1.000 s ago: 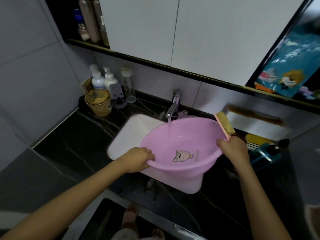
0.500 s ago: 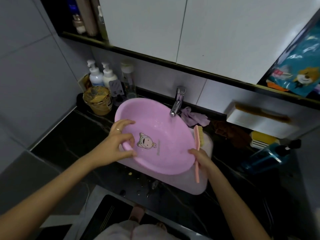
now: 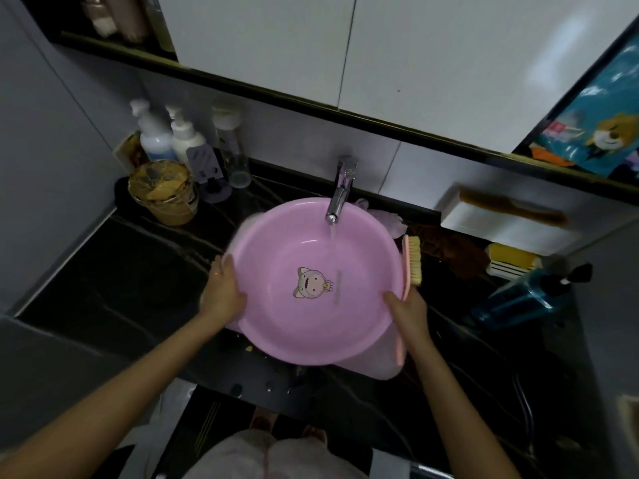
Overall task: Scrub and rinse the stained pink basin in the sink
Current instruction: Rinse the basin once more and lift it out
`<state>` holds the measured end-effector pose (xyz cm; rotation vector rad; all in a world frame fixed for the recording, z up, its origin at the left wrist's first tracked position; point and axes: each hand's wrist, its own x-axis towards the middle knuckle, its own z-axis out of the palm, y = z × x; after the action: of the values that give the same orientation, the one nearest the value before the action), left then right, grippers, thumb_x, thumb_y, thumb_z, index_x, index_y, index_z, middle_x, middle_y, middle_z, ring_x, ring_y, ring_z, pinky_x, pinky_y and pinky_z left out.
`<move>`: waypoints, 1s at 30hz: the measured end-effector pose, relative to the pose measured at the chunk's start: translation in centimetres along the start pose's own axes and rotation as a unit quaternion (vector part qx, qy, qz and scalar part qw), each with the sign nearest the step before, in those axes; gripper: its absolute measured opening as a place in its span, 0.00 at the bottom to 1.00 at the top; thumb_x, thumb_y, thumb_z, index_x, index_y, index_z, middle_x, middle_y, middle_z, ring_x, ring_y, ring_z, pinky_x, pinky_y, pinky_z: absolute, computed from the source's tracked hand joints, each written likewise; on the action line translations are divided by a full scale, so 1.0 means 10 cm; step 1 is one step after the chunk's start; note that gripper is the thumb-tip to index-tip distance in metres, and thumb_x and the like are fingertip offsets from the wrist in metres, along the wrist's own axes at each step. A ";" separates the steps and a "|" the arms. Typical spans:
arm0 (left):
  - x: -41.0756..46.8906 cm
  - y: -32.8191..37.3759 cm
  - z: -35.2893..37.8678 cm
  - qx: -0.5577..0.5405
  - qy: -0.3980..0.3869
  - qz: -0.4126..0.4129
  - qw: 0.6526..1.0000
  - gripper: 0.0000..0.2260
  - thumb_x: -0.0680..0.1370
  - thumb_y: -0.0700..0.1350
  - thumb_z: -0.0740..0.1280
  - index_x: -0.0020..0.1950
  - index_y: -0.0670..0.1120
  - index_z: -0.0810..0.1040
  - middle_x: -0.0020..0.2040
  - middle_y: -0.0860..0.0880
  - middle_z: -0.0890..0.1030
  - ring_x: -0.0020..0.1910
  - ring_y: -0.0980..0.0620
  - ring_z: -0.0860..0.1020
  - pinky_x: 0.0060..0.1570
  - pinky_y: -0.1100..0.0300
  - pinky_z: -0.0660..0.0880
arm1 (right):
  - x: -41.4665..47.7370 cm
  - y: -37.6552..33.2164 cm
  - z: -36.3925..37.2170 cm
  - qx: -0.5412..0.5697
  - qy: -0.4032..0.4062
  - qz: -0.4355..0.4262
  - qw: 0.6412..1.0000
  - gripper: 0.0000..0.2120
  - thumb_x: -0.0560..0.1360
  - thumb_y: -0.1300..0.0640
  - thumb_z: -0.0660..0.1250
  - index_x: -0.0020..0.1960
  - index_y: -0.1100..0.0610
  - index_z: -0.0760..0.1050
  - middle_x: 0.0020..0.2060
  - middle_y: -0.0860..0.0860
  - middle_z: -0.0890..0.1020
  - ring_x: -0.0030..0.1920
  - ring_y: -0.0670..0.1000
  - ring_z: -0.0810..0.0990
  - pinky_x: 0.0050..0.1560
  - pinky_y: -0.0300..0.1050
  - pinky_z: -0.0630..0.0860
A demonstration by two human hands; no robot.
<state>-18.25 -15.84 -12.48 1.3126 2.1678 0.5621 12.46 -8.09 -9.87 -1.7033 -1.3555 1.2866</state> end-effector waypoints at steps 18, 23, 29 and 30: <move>0.42 0.42 1.61 0.338 -0.248 0.165 0.893 0.27 0.83 0.51 0.42 0.75 0.39 0.35 0.77 0.41 0.36 0.76 0.46 0.38 0.73 0.53 0.36 | -0.28 -0.10 -0.07 -0.102 0.262 0.032 0.959 0.12 0.72 0.64 0.66 0.55 0.63 0.73 0.39 0.51 0.77 0.34 0.42 0.75 0.33 0.27 0.68; 0.86 0.27 1.26 0.428 -0.204 0.276 0.836 0.31 0.79 0.63 0.38 0.77 0.47 0.39 0.78 0.48 0.42 0.77 0.49 0.42 0.71 0.47 0.31 | -0.34 -0.13 -0.02 -0.126 0.247 0.012 0.961 0.14 0.71 0.64 0.67 0.56 0.61 0.73 0.40 0.49 0.76 0.34 0.43 0.75 0.33 0.25 0.67; 0.77 0.35 1.25 0.475 -0.187 0.237 0.827 0.26 0.83 0.51 0.42 0.76 0.41 0.37 0.77 0.42 0.37 0.76 0.44 0.38 0.70 0.48 0.31 | -0.37 -0.12 0.10 -0.093 0.286 0.020 0.953 0.08 0.72 0.62 0.66 0.50 0.58 0.72 0.37 0.48 0.76 0.35 0.46 0.76 0.34 0.27 0.73; 0.62 0.34 1.28 0.453 -0.240 0.214 0.832 0.28 0.83 0.50 0.44 0.75 0.38 0.37 0.77 0.40 0.37 0.76 0.42 0.38 0.72 0.48 0.35 | -0.35 -0.11 0.11 -0.090 0.295 0.029 0.951 0.06 0.72 0.62 0.66 0.48 0.59 0.71 0.36 0.50 0.77 0.34 0.48 0.77 0.35 0.33 0.76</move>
<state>-10.16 -7.86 -21.68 2.1490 1.7055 -0.7182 11.03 -11.17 -8.14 -2.0450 -1.0850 0.6036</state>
